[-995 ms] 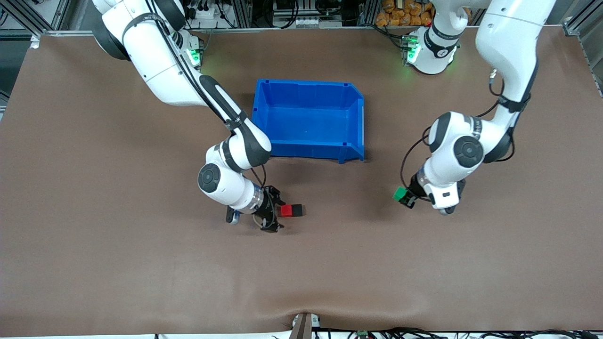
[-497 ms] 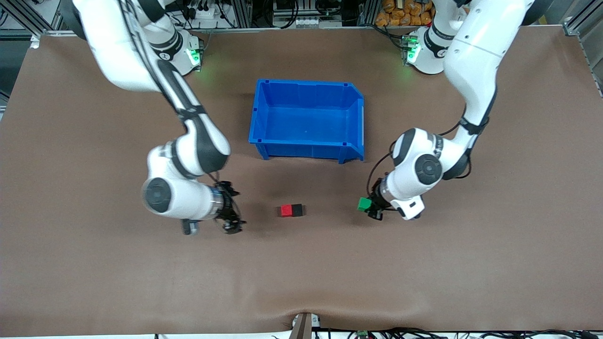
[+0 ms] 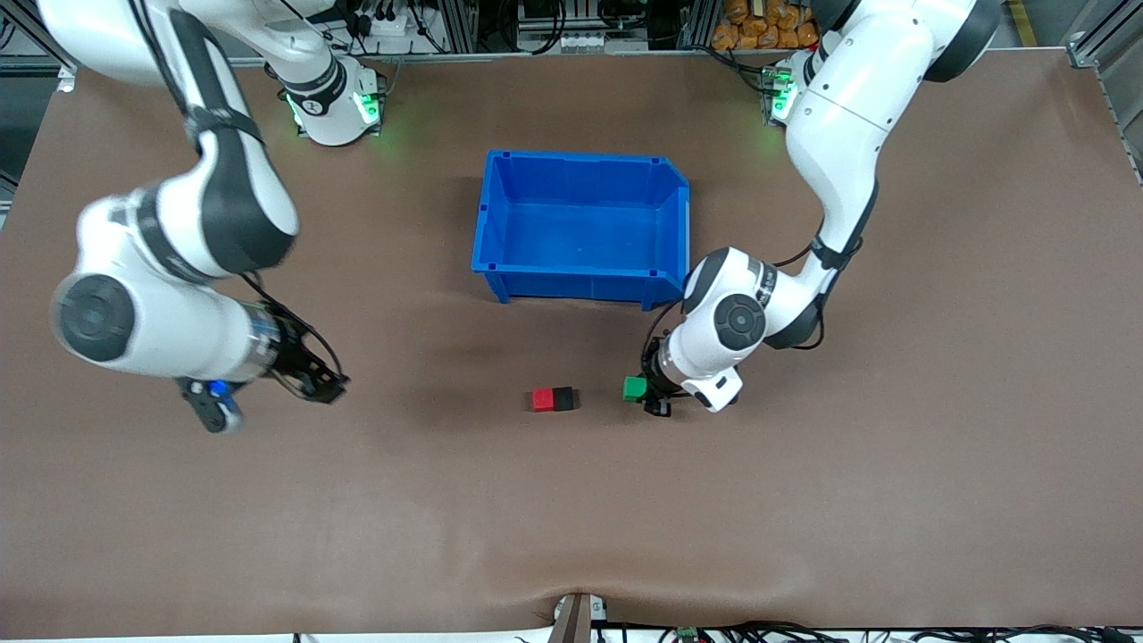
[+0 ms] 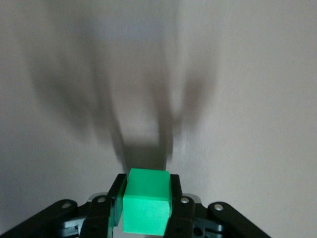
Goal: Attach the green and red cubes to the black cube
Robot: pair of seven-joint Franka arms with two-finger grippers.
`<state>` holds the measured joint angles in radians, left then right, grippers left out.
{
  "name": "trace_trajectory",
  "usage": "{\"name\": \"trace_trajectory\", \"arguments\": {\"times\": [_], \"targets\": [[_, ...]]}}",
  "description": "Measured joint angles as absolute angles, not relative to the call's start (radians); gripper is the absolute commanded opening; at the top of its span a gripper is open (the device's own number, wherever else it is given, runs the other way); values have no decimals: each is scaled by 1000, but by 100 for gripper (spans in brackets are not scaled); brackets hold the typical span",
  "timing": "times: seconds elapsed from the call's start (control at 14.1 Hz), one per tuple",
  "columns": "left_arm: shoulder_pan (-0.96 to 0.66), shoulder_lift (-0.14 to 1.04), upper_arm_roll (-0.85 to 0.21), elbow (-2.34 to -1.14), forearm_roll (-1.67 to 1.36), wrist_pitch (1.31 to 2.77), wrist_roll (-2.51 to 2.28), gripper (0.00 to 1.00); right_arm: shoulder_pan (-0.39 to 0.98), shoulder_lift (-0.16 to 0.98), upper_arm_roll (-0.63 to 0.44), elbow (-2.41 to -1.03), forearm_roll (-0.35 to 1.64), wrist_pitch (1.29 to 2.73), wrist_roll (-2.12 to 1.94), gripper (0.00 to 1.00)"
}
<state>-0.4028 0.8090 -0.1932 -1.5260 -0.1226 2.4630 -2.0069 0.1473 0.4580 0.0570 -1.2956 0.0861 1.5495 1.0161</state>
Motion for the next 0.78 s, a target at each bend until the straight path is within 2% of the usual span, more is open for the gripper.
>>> {"name": "trace_trajectory", "arguments": {"times": [0.36,0.57,0.78], "targets": [[-453,872,-193,-1434,-123,2472,-2116,0,-7,318,51,-1295,56,1362,489,100],[-472,902,-191,-1414,-123,2510,-2141,0,-37,212,22,-1303,27,1300,215,100],[-477,914,-191,-1399,-123,2520,-2143,0,-36,91,17,-1411,24,1298,151,100]]}}
